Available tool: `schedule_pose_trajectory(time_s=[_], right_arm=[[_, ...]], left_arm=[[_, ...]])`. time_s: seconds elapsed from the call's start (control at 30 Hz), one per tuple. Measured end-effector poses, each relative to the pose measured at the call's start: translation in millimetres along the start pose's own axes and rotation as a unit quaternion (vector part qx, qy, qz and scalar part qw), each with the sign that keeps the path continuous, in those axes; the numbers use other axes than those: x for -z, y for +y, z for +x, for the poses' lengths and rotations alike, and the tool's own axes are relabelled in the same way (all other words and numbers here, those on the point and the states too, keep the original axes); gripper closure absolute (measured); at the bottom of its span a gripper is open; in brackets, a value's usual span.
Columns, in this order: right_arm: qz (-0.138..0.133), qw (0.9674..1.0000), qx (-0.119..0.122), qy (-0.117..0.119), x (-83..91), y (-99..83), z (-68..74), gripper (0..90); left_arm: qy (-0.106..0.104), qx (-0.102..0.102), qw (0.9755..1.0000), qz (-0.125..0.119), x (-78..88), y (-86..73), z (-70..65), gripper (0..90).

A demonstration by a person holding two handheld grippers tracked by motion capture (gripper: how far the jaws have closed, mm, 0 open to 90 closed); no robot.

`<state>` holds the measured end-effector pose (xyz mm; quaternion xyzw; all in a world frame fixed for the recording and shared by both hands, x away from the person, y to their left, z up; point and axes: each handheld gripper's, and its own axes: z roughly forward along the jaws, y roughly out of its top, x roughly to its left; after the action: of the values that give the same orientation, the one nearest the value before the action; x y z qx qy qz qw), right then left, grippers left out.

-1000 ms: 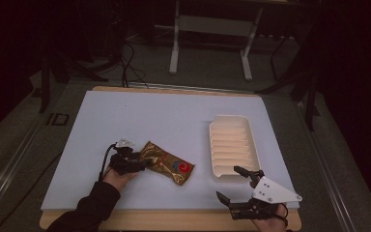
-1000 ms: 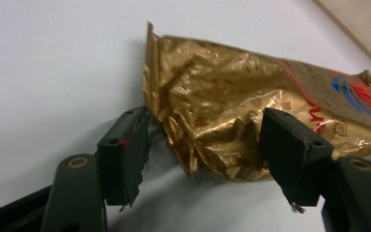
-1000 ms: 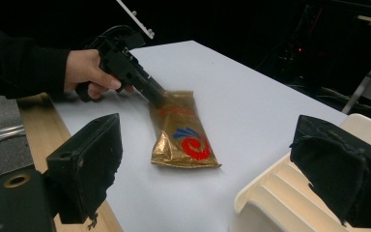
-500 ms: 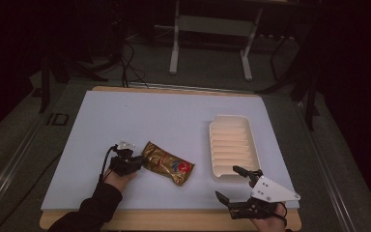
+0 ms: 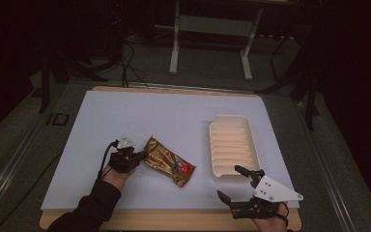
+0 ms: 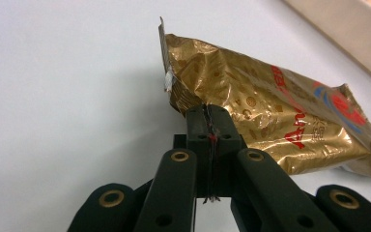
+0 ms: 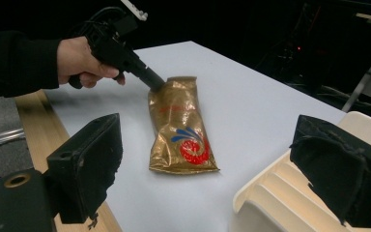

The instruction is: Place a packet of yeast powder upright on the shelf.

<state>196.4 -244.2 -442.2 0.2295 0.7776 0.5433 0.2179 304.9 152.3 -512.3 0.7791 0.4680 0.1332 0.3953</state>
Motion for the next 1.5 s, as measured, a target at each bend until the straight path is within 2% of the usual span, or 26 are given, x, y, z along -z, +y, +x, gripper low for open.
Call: schedule_pose_trajectory(time_s=[0.1,0.3,0.4,0.5,0.63,0.83,0.87,1.0,1.17,1.23,1.3,1.37,1.4,1.5], right_arm=[[-0.002,1.0,-0.002,0.0,1.1,0.4,-0.5,11.1],[-0.009,0.9999,-0.004,-0.014,3.5,1.1,-2.8,11.0],[-0.013,0.9998,-0.005,-0.015,5.1,1.2,-4.0,10.9],[-0.009,0.9999,-0.004,-0.007,5.0,1.2,-4.8,10.9],[-0.006,0.9999,0.002,-0.016,4.9,0.9,-5.2,13.8],[0.001,0.9997,0.001,-0.025,4.2,0.8,-6.5,13.7],[0.002,0.9996,0.002,-0.027,4.3,1.1,-6.2,13.7],[0.003,0.9998,0.0,-0.022,5.0,2.4,-5.3,13.8],[-0.009,0.9997,0.003,-0.022,8.2,5.5,-6.1,13.6],[-0.018,0.9993,0.01,-0.03,10.8,7.3,-5.8,13.0],[-0.017,0.9988,0.02,-0.042,11.8,8.1,-4.5,12.9],[-0.012,0.9985,0.025,-0.047,11.5,8.5,-4.3,13.0],[-0.01,0.9983,0.024,-0.052,11.7,8.7,-4.2,13.2],[-0.011,0.9987,0.01,-0.048,13.1,10.2,-5.2,14.5]], left_arm=[[0.001,-0.009,0.9999,-0.006,3.8,3.2,-2.9,89.9],[0.008,-0.049,0.9982,-0.034,18.3,15.5,-16.4,89.9],[-0.007,-0.057,0.9971,-0.05,23.8,20.3,-21.0,89.9],[-0.005,-0.08,0.995,-0.059,27.2,24.2,-27.4,89.9],[-0.011,-0.085,0.9939,-0.069,31.4,28.9,-35.1,90.0],[-0.016,-0.109,0.9904,-0.083,36.7,39.1,-48.4,90.0],[-0.017,-0.108,0.9903,-0.086,37.1,40.4,-50.0,90.0],[-0.035,-0.113,0.9892,-0.087,39.5,49.3,-57.3,90.0],[-0.044,-0.136,0.9861,-0.085,40.1,60.7,-69.5,90.0],[-0.049,-0.143,0.9848,-0.085,40.2,64.7,-75.1,90.0],[-0.058,-0.153,0.9824,-0.089,39.7,68.2,-80.8,90.0],[-0.064,-0.158,0.9811,-0.091,39.0,71.8,-86.0,90.0],[-0.066,-0.164,0.98,-0.092,38.9,73.3,-88.4,90.0],[-0.071,-0.18,0.9762,-0.098,40.5,78.0,-95.7,90.0]])
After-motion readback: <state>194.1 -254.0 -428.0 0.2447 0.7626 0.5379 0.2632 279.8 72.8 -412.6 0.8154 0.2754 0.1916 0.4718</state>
